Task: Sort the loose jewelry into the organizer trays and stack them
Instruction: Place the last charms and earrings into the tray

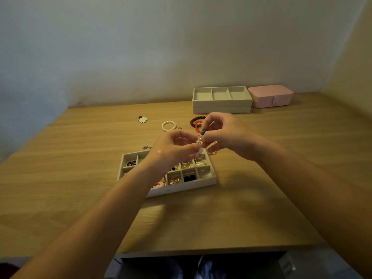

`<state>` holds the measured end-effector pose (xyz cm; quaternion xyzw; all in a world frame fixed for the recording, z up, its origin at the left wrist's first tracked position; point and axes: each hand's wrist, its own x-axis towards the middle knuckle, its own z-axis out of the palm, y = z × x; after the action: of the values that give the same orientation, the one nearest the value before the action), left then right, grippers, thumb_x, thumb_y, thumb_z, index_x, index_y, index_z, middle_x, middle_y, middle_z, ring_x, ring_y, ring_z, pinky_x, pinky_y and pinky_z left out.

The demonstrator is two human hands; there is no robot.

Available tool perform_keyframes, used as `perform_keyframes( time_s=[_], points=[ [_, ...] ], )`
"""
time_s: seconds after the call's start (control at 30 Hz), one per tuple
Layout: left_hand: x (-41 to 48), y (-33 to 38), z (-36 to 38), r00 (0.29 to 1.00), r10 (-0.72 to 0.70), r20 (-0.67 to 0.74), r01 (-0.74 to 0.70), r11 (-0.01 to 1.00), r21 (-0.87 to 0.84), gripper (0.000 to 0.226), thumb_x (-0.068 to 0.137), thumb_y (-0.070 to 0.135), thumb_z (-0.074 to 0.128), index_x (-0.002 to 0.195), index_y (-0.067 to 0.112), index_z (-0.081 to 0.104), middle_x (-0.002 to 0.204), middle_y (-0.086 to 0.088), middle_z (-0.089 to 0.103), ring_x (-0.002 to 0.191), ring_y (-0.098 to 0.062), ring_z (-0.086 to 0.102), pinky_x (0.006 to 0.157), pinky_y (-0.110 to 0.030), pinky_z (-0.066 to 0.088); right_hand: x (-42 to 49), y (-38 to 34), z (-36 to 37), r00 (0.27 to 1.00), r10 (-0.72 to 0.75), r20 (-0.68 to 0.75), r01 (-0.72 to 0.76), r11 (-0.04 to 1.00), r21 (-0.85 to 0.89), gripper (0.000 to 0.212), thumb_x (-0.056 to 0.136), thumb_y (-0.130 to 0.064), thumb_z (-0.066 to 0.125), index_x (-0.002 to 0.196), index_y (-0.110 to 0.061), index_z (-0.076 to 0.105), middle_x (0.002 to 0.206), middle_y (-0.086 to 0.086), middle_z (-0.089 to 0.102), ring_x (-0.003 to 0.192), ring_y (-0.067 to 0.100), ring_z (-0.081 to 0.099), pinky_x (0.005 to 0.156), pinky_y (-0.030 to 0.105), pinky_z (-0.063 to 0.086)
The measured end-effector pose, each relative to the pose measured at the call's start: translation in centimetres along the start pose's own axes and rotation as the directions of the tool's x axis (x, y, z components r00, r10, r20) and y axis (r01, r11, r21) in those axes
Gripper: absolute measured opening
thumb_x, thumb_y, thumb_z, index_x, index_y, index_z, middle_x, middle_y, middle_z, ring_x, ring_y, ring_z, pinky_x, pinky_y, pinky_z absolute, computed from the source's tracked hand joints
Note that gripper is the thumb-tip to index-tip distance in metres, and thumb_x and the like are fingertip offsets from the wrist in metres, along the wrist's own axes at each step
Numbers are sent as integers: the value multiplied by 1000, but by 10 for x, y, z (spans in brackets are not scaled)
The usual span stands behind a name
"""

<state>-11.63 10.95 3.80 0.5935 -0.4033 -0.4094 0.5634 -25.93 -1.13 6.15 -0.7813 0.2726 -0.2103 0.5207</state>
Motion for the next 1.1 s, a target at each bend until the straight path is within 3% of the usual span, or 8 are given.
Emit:
perform_keyframes(
  time_s=[0.13, 0.27, 0.43, 0.53, 0.7, 0.9, 0.97, 1.1],
  points=[
    [-2, -10, 1, 999, -27, -26, 29, 997, 73, 15, 82, 3, 77, 94, 6, 70, 88, -12, 76, 77, -18, 73, 68, -25, 60, -5, 12, -1, 997, 58, 52, -59, 998, 23, 15, 89, 3, 67, 99, -5, 59, 90, 12, 68, 74, 20, 71, 70, 35, 62],
    [-5, -15, 5, 1000, -2, -2, 2, 961, 277, 13, 80, 7, 81, 91, 5, 75, 83, -10, 77, 68, -10, 71, 55, -16, 50, -8, 21, -4, 987, 87, 135, -77, 994, -77, 16, 86, 1, 70, 98, -6, 63, 90, 13, 72, 76, 19, 73, 69, 31, 62],
    [-3, -19, 9, 999, -6, 41, -11, 912, 410, 11, 85, 2, 76, 89, 12, 77, 77, -4, 78, 65, -6, 69, 56, -19, 51, -9, 27, -7, 966, 117, 229, -60, 968, -242, 16, 82, -1, 76, 93, -10, 69, 86, 6, 76, 75, 14, 73, 64, 26, 59],
    [-2, -22, 11, 997, 62, 55, -82, 819, 568, 14, 83, 7, 79, 89, 19, 77, 72, 5, 77, 63, 1, 68, 57, -14, 47, -10, 26, -7, 965, 103, 240, -28, 955, -297, 14, 82, -7, 80, 92, -13, 73, 85, 4, 76, 74, 12, 72, 65, 26, 60],
    [-2, -29, 13, 984, 159, 82, -171, 705, 688, 10, 80, 19, 82, 80, 27, 78, 72, 8, 75, 74, -9, 72, 71, -31, 57, -10, 25, -7, 961, 78, 264, 38, 912, -408, 13, 81, -15, 83, 91, -20, 78, 86, 0, 76, 81, 16, 71, 69, 31, 59],
    [-4, -29, 18, 971, 226, 77, -197, 572, 796, 8, 83, 26, 81, 88, 32, 80, 76, 16, 58, 70, -2, 50, 58, -20, 34, -10, 24, -6, 966, 77, 249, 59, 867, -495, 14, 79, -19, 85, 91, -25, 79, 88, -6, 74, 83, 8, 67, 71, 25, 54],
    [-4, -26, 20, 971, 224, 85, -192, 519, 833, 10, 84, 30, 79, 93, 33, 80, 80, 15, 48, 75, -4, 46, 60, -23, 34, -10, 25, -6, 968, 78, 240, 55, 863, -503, 12, 79, -21, 86, 89, -26, 80, 86, -7, 70, 83, 8, 62, 68, 24, 48],
    [-6, -21, 22, 978, 191, 79, -163, 480, 862, 9, 86, 35, 75, 93, 35, 81, 75, 15, 53, 77, -11, 50, 58, -27, 35, -7, 28, -5, 968, 101, 228, 24, 871, -491, 9, 79, -23, 86, 84, -27, 80, 80, -10, 67, 76, 5, 59, 65, 22, 43]
  ],
)
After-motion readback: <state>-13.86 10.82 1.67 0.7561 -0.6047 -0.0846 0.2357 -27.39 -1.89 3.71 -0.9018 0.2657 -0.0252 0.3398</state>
